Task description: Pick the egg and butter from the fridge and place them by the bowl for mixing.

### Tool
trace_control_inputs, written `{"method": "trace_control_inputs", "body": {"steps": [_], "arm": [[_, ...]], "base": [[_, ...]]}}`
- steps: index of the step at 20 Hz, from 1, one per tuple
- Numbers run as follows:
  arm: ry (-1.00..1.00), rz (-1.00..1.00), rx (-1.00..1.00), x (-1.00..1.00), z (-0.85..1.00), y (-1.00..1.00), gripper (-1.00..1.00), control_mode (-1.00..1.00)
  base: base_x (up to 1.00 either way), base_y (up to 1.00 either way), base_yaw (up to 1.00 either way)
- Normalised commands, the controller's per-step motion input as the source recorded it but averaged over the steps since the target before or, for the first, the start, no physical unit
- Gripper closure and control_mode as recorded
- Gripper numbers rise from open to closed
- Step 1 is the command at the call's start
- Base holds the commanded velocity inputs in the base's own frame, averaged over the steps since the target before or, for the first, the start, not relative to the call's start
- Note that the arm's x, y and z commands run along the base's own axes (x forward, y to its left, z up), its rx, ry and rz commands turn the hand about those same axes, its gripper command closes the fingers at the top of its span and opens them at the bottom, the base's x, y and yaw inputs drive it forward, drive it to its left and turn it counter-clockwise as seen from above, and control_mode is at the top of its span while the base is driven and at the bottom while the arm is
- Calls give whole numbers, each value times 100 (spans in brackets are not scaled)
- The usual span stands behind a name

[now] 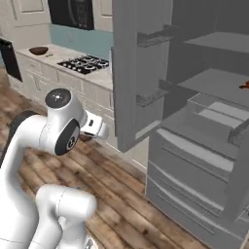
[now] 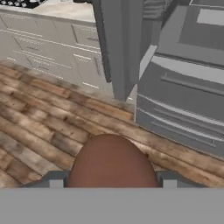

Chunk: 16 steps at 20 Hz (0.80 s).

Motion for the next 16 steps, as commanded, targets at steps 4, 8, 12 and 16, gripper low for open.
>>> {"method": "trace_control_inputs", "body": {"steps": [4,8,12,16], "arm": [[0,0,0,0,0,0,100,100],[0,0,0,0,0,0,100,100],[0,0,0,0,0,0,100,100],[0,0,0,0,0,0,100,100]], "base": [[-14,8,97],[-7,14,96],[38,22,49],[81,22,19]]}}
